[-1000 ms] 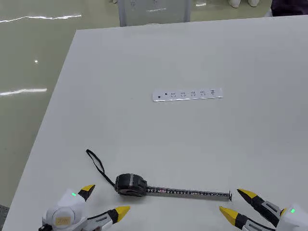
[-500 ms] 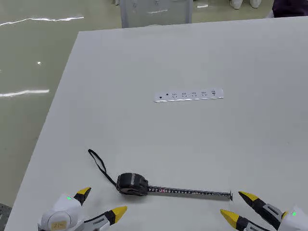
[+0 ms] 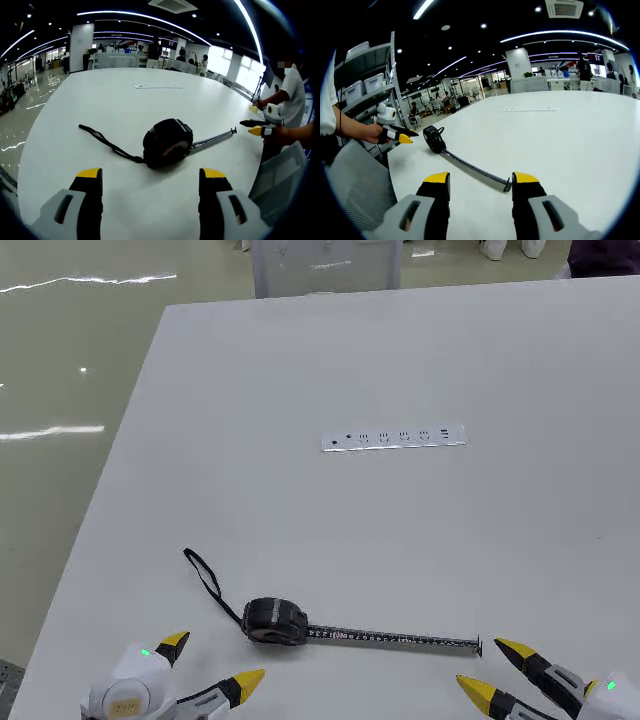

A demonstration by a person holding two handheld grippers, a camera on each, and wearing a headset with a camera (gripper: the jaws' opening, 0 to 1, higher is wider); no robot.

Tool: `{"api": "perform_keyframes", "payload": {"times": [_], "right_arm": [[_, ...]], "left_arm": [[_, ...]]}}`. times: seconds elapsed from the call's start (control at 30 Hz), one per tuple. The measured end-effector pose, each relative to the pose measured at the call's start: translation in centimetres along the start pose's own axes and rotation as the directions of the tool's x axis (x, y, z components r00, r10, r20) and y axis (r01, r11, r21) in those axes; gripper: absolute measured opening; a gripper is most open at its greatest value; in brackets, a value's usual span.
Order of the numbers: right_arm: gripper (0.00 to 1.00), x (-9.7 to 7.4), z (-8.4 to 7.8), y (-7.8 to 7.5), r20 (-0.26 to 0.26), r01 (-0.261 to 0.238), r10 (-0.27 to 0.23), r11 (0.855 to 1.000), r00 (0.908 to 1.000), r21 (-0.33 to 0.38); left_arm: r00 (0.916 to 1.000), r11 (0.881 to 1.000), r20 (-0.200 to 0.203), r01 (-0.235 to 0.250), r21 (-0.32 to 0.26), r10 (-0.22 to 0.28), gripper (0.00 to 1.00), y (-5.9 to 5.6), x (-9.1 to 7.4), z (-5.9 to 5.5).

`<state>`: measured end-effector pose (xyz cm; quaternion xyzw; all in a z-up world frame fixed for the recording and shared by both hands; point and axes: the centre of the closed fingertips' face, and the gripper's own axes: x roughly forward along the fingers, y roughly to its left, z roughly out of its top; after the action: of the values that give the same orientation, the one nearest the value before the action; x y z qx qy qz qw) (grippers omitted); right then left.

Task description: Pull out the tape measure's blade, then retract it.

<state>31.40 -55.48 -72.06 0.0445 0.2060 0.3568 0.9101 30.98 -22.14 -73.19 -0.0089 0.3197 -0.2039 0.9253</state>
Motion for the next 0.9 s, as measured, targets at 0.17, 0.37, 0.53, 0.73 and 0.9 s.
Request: {"api": "perform_keyframes", "payload": {"times": [0.17,0.37,0.53,0.73,0.9], "right_arm": [[0.49,0.1,0.1,0.0,0.001,-0.010,0.010,1.000,1.0000,0.002],[0.49,0.2,0.0,-0.1,0.001,-0.020,0.020,1.000,0.9998,0.000],[0.49,0.2,0.1,-0.2,0.004,-0.021,0.021,1.000,0.9998,-0.001],[0.48,0.3,0.2,-0.2,0.005,-0.025,0.025,1.000,0.9997,-0.003],[0.48,0.3,0.2,-0.3,0.004,-0.024,0.024,1.000,0.9997,-0.002]], "left_arm": [[0.9999,1.000,0.003,-0.015,-0.016,0.015,0.77,-0.1,-0.1,0.0],[0.9996,0.999,0.000,-0.030,-0.020,0.030,0.77,-0.5,-0.2,0.0],[0.9995,0.999,0.003,-0.031,-0.035,0.031,0.77,-0.9,0.2,0.3],[0.9995,0.997,0.017,-0.024,-0.072,0.026,0.77,-1.8,1.1,1.1],[0.9996,0.995,0.015,-0.024,-0.093,0.025,0.78,-2.6,2.1,1.6]]}}
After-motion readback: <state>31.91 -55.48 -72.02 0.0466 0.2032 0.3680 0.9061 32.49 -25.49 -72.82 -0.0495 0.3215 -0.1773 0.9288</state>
